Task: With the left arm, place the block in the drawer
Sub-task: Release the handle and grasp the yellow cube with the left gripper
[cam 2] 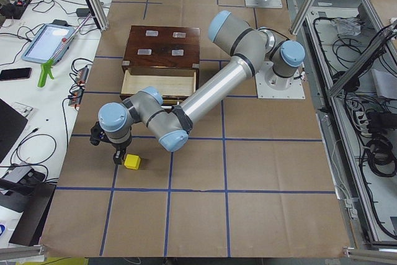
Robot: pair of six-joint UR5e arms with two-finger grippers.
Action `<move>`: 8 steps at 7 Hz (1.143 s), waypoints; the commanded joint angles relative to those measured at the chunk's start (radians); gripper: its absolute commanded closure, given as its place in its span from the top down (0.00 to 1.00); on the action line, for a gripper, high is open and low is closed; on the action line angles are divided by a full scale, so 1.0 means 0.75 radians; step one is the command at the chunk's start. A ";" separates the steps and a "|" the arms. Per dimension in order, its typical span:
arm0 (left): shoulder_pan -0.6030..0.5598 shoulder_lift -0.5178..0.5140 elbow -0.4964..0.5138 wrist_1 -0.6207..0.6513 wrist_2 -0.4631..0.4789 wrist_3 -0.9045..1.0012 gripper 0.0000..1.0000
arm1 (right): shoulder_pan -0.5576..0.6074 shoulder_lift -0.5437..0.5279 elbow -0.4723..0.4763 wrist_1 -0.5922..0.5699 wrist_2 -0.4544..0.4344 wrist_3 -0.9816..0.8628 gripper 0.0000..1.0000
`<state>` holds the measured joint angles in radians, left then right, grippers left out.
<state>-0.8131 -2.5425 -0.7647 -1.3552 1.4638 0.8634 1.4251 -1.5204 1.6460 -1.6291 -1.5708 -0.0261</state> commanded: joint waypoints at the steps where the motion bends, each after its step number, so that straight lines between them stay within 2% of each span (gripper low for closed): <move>1: 0.002 -0.075 0.001 0.005 0.020 0.006 0.99 | 0.000 0.000 0.000 0.000 0.000 0.000 1.00; 3: 0.002 -0.091 0.001 0.015 0.063 0.008 0.97 | 0.000 0.000 0.000 0.000 0.000 0.000 1.00; 5: 0.002 -0.089 0.003 0.015 0.063 0.008 0.53 | 0.000 0.000 0.000 0.000 0.000 0.000 1.00; 6: 0.002 -0.089 0.007 0.015 0.063 0.008 0.33 | 0.000 -0.002 0.000 0.000 0.000 0.000 1.00; 8: -0.002 -0.034 0.013 -0.001 0.063 0.015 0.32 | 0.000 0.000 0.000 0.000 0.000 0.000 1.00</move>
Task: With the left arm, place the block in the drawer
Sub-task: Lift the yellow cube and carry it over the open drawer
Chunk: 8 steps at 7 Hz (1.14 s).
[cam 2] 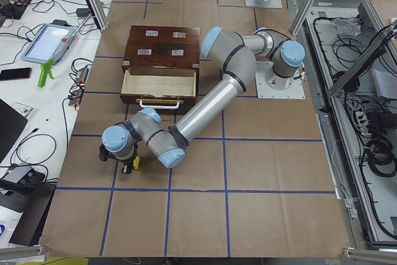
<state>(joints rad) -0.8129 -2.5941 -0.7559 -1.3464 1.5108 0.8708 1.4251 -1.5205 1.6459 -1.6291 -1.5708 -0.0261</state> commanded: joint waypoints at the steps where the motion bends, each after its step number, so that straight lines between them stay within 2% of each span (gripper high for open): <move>1: -0.002 0.130 -0.039 -0.037 -0.002 0.035 0.32 | 0.000 0.000 0.000 0.000 0.000 0.000 1.00; 2: -0.002 0.255 -0.090 -0.151 0.000 0.035 0.32 | 0.000 0.000 0.000 0.000 0.000 0.000 1.00; 3: -0.004 0.385 -0.194 -0.192 0.002 0.031 0.32 | 0.000 -0.002 0.000 0.000 0.000 0.000 1.00; 6: -0.018 0.760 -0.633 -0.166 -0.004 -0.070 0.32 | 0.000 0.000 -0.002 0.000 0.000 0.000 1.00; 8: -0.055 0.954 -0.865 -0.162 -0.010 -0.183 0.32 | 0.000 0.000 0.000 0.000 0.000 0.000 1.00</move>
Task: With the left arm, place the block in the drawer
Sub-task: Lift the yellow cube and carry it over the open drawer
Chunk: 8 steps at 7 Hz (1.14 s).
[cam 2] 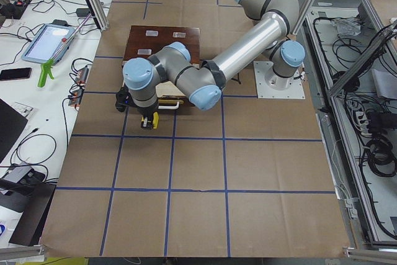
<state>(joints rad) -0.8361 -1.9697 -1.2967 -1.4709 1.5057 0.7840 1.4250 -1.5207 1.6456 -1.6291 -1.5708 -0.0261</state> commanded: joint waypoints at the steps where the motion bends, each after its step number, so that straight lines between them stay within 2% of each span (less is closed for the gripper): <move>1: -0.075 0.194 -0.221 0.004 -0.003 -0.143 0.32 | 0.000 0.001 0.001 0.000 0.000 0.002 1.00; 4: -0.235 0.309 -0.367 0.004 -0.005 -0.339 0.32 | 0.000 0.001 -0.002 0.000 0.000 0.000 1.00; 8: -0.249 0.248 -0.484 0.241 -0.001 -0.377 0.32 | 0.000 0.001 0.001 0.000 0.000 0.000 1.00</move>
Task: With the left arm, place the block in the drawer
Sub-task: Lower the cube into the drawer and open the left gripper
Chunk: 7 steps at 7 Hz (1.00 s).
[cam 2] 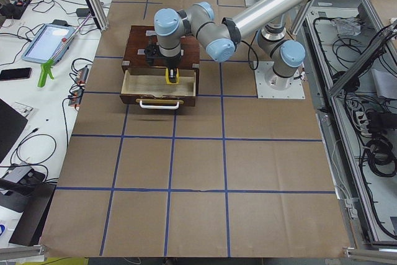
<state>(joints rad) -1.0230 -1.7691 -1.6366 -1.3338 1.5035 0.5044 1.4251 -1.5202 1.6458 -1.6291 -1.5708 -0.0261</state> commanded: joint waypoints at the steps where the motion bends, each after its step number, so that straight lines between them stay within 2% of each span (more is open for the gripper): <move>1: 0.002 -0.022 -0.039 0.066 0.002 -0.002 0.32 | 0.000 0.000 0.000 0.000 0.000 0.000 1.00; 3: 0.000 -0.042 -0.047 0.066 0.000 -0.002 0.33 | 0.000 0.000 -0.002 0.000 0.000 0.000 1.00; 4: -0.002 -0.038 -0.045 0.067 0.000 0.000 0.38 | 0.000 -0.002 0.000 0.000 0.000 0.000 1.00; 5: -0.002 -0.040 -0.045 0.069 -0.004 -0.004 0.78 | 0.000 0.000 0.000 0.000 0.000 0.000 1.00; 6: -0.002 -0.040 -0.043 0.067 -0.004 -0.002 0.99 | 0.000 0.000 0.000 0.000 0.000 0.000 1.00; 7: -0.002 -0.032 -0.041 0.067 -0.006 -0.002 0.99 | 0.000 0.000 0.000 0.000 0.000 0.000 1.00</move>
<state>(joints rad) -1.0246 -1.7976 -1.6690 -1.2836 1.5002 0.5029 1.4251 -1.5204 1.6459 -1.6291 -1.5708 -0.0261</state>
